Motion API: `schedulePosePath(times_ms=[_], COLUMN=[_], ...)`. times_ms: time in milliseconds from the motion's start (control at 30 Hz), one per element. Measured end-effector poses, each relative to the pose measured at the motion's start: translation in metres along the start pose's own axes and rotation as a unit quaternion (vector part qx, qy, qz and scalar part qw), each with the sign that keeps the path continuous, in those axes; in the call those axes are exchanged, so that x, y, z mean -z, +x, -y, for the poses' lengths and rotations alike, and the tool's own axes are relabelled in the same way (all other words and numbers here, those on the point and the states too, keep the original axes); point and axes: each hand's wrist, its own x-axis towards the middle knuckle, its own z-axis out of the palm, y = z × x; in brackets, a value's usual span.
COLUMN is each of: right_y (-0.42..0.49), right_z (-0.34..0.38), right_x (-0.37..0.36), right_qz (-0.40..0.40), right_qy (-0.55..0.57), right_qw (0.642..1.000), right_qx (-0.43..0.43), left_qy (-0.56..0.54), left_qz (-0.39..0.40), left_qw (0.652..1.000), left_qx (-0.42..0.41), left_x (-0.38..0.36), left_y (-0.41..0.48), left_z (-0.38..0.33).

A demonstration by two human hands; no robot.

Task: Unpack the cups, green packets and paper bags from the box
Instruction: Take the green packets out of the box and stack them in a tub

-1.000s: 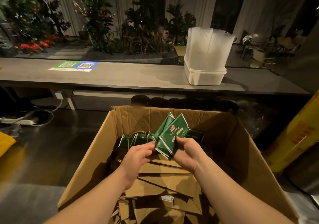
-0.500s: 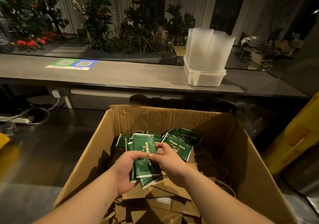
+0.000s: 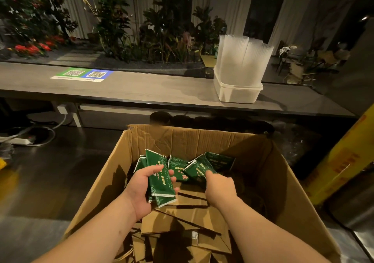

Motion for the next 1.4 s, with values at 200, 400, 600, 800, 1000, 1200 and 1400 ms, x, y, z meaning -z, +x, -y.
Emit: schedulePosePath(times_ms=[200, 400, 600, 800, 1000, 1200, 1400], right_y=[-0.013, -0.046, -0.070, -0.009, 0.004, -0.011, -0.042], right_z=[0.008, 0.059, 0.094, 0.041, 0.021, 0.032, 0.083], right_x=[0.017, 0.054, 0.056, 0.021, -0.013, 0.002, 0.034], right_qz=[-0.120, -0.158, -0.092, -0.054, 0.008, -0.122, -0.100], right_qy=[0.217, 0.294, 0.304, 0.205, 0.111, 0.291, 0.325], right_qw=[0.967, 0.941, 0.931, 0.977, 0.994, 0.946, 0.934], right_qx=[-0.062, 0.050, 0.179, 0.026, -0.012, -0.067, 0.109], left_qy=[0.038, 0.048, 0.044, -0.020, 0.018, 0.069, 0.068], left_qz=[-0.035, -0.024, -0.036, -0.046, -0.036, -0.063, -0.012], left_qw=[0.999, 0.999, 0.998, 0.999, 0.999, 0.996, 0.998], left_qx=[0.009, -0.005, -0.025, -0.018, -0.002, -0.004, 0.006], left_x=[-0.001, 0.001, 0.002, 0.006, 0.006, 0.013, 0.013], left_y=[-0.002, -0.006, -0.008, 0.002, 0.008, 0.013, 0.007], left_z=[0.002, 0.003, -0.004, -0.008, -0.004, 0.004, 0.005])
